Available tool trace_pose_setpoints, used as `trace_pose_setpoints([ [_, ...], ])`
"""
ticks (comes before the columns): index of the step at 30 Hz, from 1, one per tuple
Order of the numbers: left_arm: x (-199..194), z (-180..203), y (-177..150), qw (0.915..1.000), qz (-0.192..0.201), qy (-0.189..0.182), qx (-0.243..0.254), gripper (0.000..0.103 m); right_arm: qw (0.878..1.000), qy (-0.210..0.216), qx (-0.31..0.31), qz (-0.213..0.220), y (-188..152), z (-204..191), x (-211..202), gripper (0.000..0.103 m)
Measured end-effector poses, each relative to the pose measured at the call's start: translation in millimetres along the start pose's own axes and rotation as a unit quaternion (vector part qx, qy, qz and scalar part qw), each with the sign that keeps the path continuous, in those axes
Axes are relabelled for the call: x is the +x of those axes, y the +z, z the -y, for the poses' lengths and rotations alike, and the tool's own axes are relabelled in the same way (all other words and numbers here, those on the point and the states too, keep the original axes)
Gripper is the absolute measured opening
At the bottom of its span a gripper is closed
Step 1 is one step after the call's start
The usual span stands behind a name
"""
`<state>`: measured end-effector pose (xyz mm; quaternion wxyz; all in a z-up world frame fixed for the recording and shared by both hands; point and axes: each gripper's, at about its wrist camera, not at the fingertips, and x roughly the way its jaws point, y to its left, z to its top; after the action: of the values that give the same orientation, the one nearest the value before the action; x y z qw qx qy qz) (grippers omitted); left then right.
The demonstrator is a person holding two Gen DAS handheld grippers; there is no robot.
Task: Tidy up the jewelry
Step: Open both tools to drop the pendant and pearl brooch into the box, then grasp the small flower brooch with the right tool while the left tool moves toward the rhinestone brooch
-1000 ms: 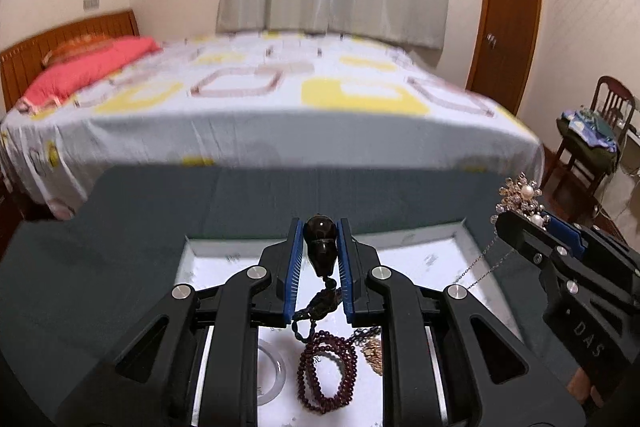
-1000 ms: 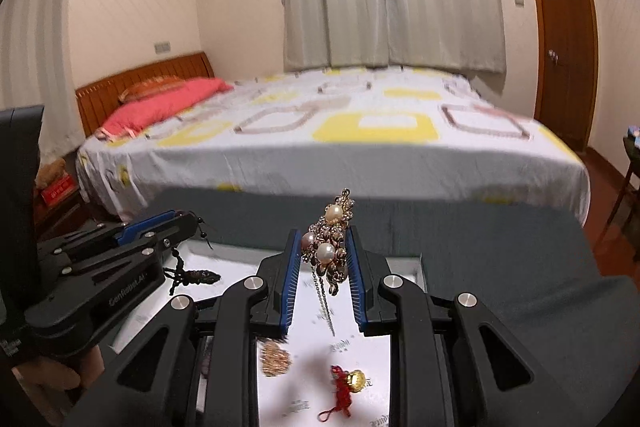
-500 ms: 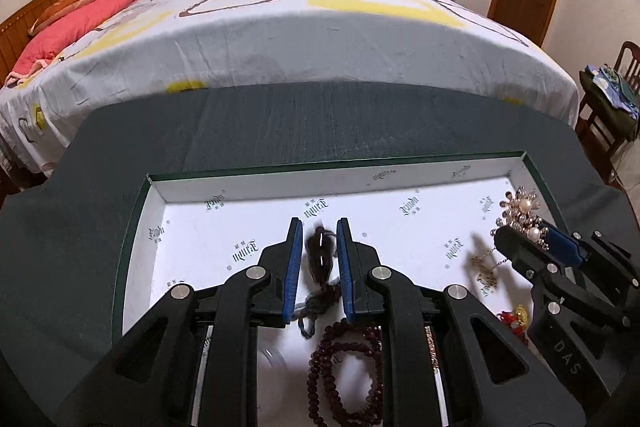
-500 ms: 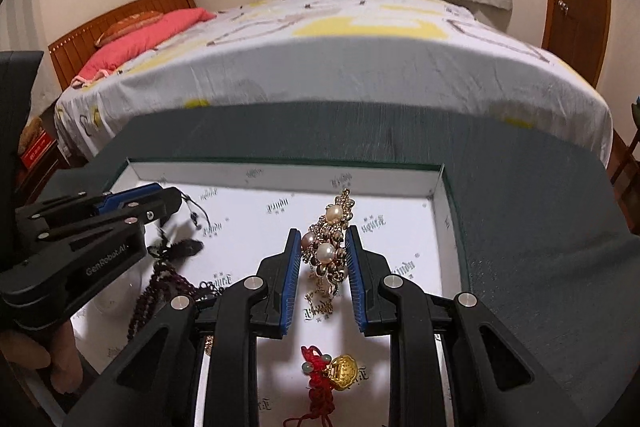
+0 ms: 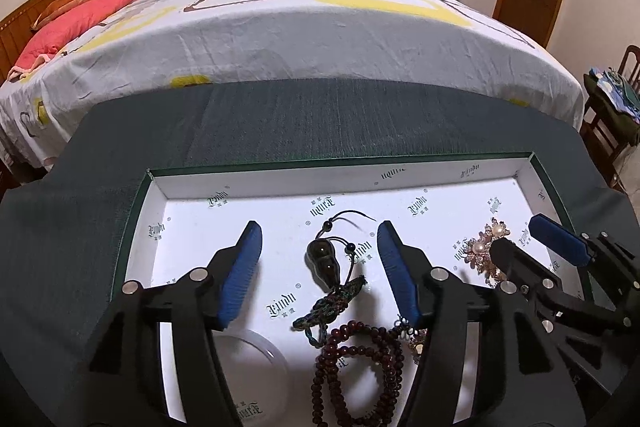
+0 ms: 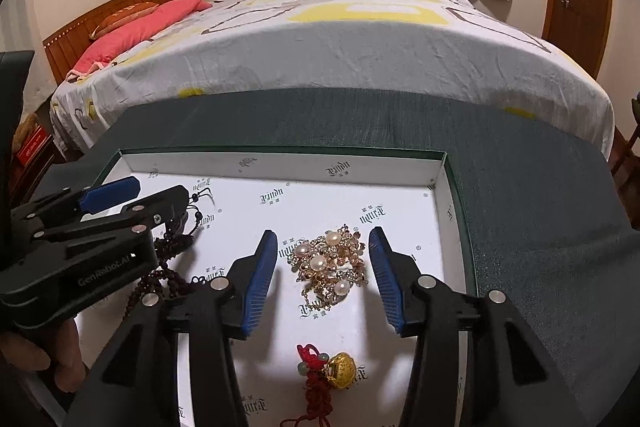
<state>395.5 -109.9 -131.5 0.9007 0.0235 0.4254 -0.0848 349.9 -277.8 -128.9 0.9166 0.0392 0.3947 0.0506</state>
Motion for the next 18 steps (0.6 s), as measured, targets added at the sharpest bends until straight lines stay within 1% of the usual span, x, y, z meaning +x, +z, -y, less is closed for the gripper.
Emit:
trace_pose_setpoints([
  [4, -10.8, -2.5, -0.5, 0.9999, 0.014, -0.002, -0.005, 0.065, 1.000, -0.001, 0.006, 0.019, 1.2, 2.0, -11.1, 0.047],
  [12, -52.5, -9.6, -5.6, 0.9981, 0.057, -0.008, -0.021, 0.067, 0.998, -0.008, 0.002, 0.059, -1.9, -3.1, -47.3, 0.047],
  [18, -87.2, -15.9, -15.7, 0.9952, 0.092, -0.008, -0.033, 0.067, 0.997, -0.009, 0.002, 0.083, -13.0, -8.5, -78.9, 0.047],
])
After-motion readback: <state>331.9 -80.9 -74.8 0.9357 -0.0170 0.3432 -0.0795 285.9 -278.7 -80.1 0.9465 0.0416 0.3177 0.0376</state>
